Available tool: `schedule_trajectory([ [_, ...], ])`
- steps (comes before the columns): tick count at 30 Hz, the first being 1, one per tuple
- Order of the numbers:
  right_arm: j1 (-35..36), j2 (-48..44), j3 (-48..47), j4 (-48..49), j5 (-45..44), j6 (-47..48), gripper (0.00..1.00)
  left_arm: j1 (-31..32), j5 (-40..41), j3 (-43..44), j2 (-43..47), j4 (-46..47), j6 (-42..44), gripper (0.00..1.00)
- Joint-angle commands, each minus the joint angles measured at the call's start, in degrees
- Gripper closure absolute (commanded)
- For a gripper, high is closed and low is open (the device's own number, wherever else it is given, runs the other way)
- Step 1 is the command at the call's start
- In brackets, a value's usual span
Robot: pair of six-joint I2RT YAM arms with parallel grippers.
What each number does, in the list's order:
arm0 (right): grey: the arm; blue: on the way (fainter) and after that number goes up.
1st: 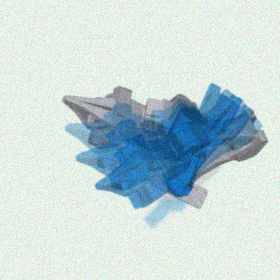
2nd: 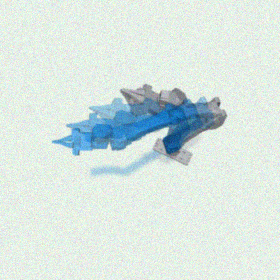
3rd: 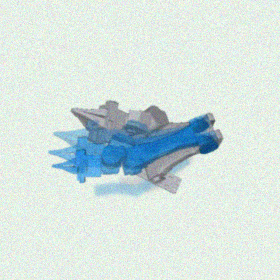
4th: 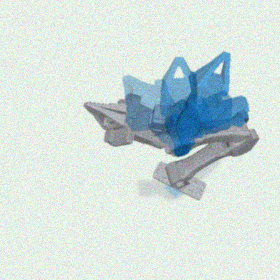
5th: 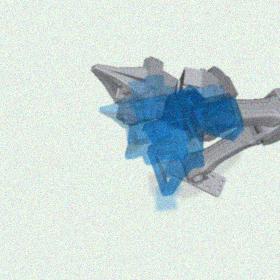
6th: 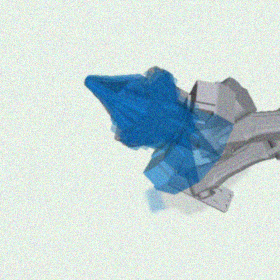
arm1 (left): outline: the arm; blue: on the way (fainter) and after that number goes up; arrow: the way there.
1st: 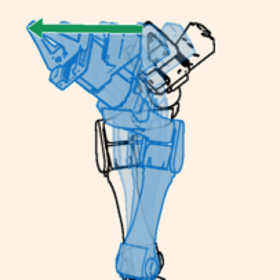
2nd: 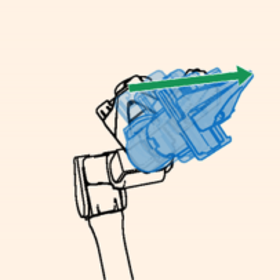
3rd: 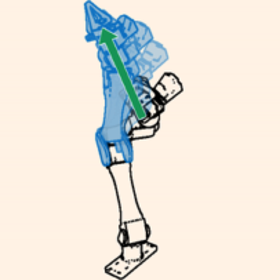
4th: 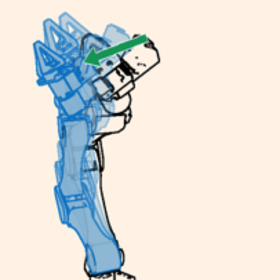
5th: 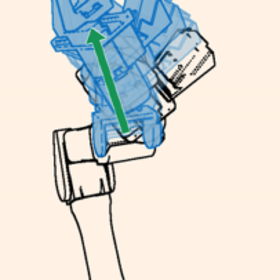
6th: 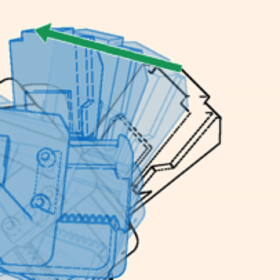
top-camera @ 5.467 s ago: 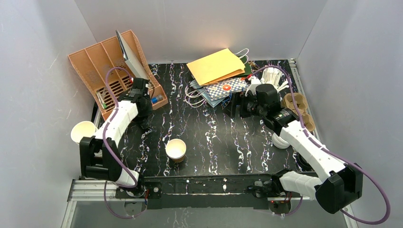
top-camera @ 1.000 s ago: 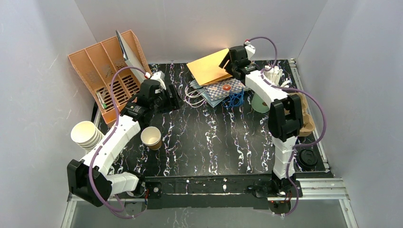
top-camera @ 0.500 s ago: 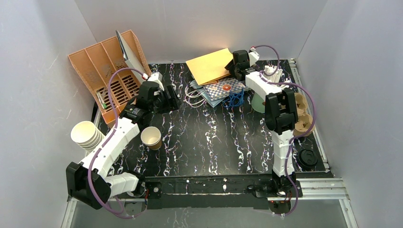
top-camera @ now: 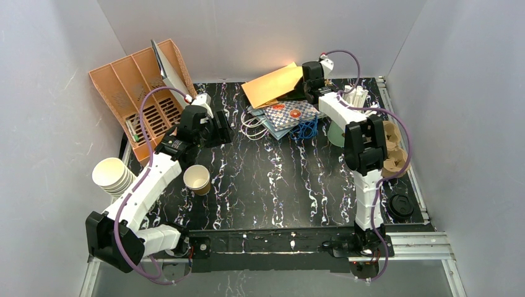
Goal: Pack the takeout coffee
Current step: Open the takeout bag at the center of the board.
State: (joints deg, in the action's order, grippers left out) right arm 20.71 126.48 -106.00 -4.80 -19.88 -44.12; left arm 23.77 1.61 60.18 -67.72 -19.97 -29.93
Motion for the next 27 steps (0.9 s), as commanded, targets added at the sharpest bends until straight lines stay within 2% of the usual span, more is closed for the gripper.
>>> schedule_trajectory([
  [1, 2.88, -6.49, -3.59, 6.41, 1.56, 11.93, 0.99, 0.22, 0.98, 1.88, 1.28, -1.10, 1.01, 0.32],
  [5, 6.24, -12.08, -1.40, 8.71, 6.95, 20.43, 0.99, 0.22, 0.68, 1.23, 2.44, -1.21, 1.64, 0.32],
  [9, 8.79, -20.65, 4.90, 8.55, 16.86, 23.22, 0.99, 0.22, 1.44, 1.16, 4.86, -2.54, 2.71, 0.32],
  [15, 12.42, -35.68, 18.43, 1.55, 26.55, 24.80, 0.99, 0.22, 1.05, 2.06, 8.68, -5.48, 4.70, 0.29],
  [18, 13.21, -43.83, 27.02, -1.08, 32.71, 27.10, 0.99, 0.22, -3.22, 1.15, 9.91, -5.05, 5.67, 0.25],
  [23, 14.30, -55.31, 39.49, -7.70, 32.33, 30.84, 0.99, 0.22, -10.81, -0.30, 9.58, -4.42, 4.53, 0.24],
  [27, 14.31, -59.83, 46.58, -11.23, 30.31, 31.42, 0.99, 0.22, -17.96, -1.93, 11.08, 0.13, 3.47, 0.23],
])
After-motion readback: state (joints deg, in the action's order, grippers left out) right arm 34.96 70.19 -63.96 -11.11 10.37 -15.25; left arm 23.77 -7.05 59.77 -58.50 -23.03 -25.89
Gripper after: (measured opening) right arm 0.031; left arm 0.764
